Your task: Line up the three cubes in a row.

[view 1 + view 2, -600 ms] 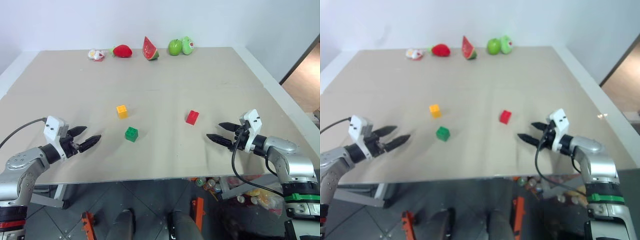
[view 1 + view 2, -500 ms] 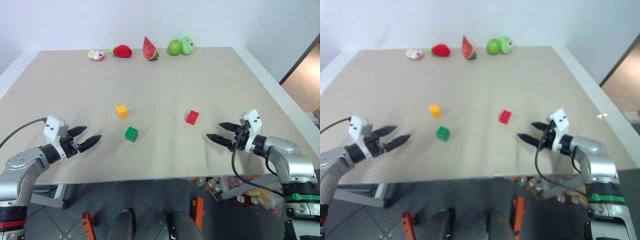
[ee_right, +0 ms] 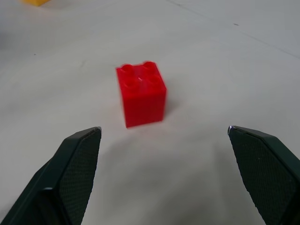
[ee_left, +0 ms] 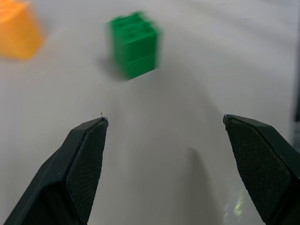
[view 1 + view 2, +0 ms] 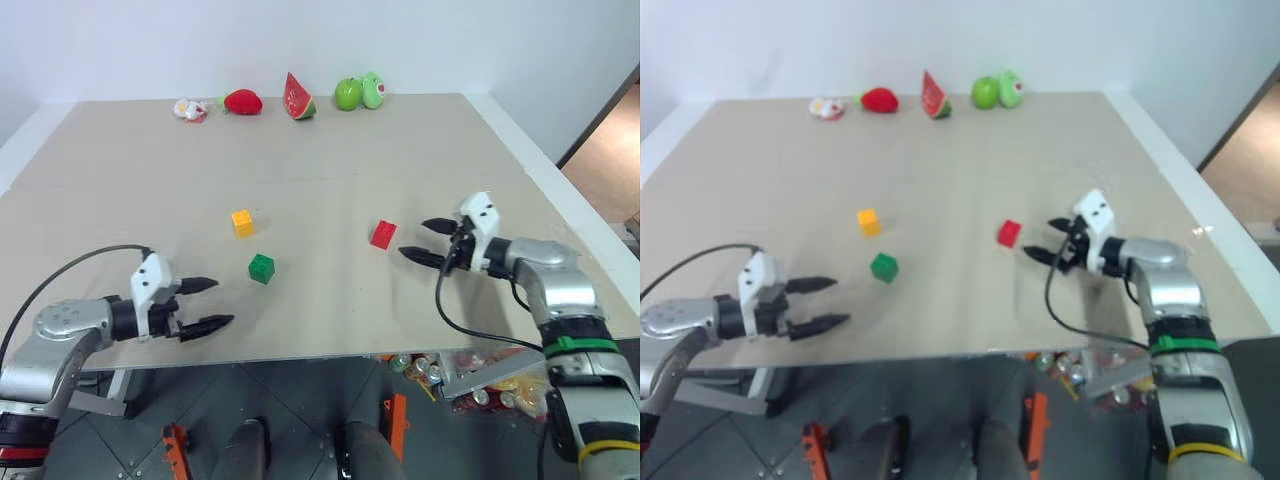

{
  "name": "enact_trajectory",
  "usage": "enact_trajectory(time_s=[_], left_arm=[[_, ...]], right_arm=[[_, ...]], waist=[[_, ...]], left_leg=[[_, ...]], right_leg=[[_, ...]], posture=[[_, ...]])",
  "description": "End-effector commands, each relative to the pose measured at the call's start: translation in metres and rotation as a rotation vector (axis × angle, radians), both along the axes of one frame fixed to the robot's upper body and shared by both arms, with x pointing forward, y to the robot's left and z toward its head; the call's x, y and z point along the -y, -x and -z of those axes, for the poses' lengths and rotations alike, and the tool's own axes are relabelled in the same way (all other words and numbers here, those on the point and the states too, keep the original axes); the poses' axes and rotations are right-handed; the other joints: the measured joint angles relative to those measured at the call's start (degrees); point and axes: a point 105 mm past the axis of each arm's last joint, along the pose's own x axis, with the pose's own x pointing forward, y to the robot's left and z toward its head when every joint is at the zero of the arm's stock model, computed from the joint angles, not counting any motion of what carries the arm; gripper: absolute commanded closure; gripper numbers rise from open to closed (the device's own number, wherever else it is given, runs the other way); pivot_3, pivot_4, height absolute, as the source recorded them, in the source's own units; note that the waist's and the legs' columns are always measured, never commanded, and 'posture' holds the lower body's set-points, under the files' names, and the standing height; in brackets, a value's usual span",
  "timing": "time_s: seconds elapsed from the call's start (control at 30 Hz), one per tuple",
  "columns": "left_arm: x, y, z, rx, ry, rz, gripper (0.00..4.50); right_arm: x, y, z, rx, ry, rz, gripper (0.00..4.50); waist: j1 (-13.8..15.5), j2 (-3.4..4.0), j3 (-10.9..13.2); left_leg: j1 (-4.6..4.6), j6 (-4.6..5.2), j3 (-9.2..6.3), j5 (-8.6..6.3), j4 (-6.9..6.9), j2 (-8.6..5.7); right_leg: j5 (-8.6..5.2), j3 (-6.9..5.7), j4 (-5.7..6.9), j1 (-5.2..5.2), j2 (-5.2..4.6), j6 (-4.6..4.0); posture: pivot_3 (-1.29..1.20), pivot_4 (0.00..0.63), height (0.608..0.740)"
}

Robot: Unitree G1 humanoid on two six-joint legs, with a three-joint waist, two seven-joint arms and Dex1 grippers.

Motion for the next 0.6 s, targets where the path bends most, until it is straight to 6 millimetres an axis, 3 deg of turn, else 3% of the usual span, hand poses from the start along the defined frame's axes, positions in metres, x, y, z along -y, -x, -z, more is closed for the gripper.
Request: enact_trajectory(time_s=[0.03,0.4,0.5,0.6], left_arm=[[0.015,0.001,-0.021,0.07,-0.01,0.074,0.43],[0.026,0.003,-0.03,0.093,0.001,0.086,0.43],[0.026,0.004,-0.03,0.092,0.013,0.069,0.38],[0.026,0.004,-0.03,0.091,0.03,0.052,0.38]], right_arm=[[-0.01,-0.01,-0.007,0.025,0.026,-0.05,0.0],[-0.036,-0.028,0.0,0.002,0.005,-0.095,0.0],[-0.041,-0.028,0.001,0.0,-0.005,-0.112,0.76],[-0.043,-0.028,0.003,-0.005,-0.014,-0.117,1.82]], waist=[[0.0,0.0,0.0],[-0.3,0.0,0.0],[-0.4,0.0,0.0],[-0.5,0.0,0.0]], left_leg=[[0.0,0.0,0.0,0.0,0.0,0.06],[0.07,-0.02,0.02,-0.01,-0.01,0.31],[0.1,-0.03,0.02,-0.01,-0.01,0.35],[0.1,-0.03,0.02,-0.01,-0.01,0.35]], right_leg=[[0.0,0.03,0.0,0.01,0.1,-0.01],[0.1,0.16,0.01,-0.01,0.46,-0.21],[0.12,0.15,0.01,0.01,0.49,-0.24],[0.13,0.17,0.02,0.02,0.49,-0.24]], posture=[[0.0,0.15,0.74],[0.0,0.15,0.74],[0.0,0.15,0.74],[0.0,0.15,0.74]])
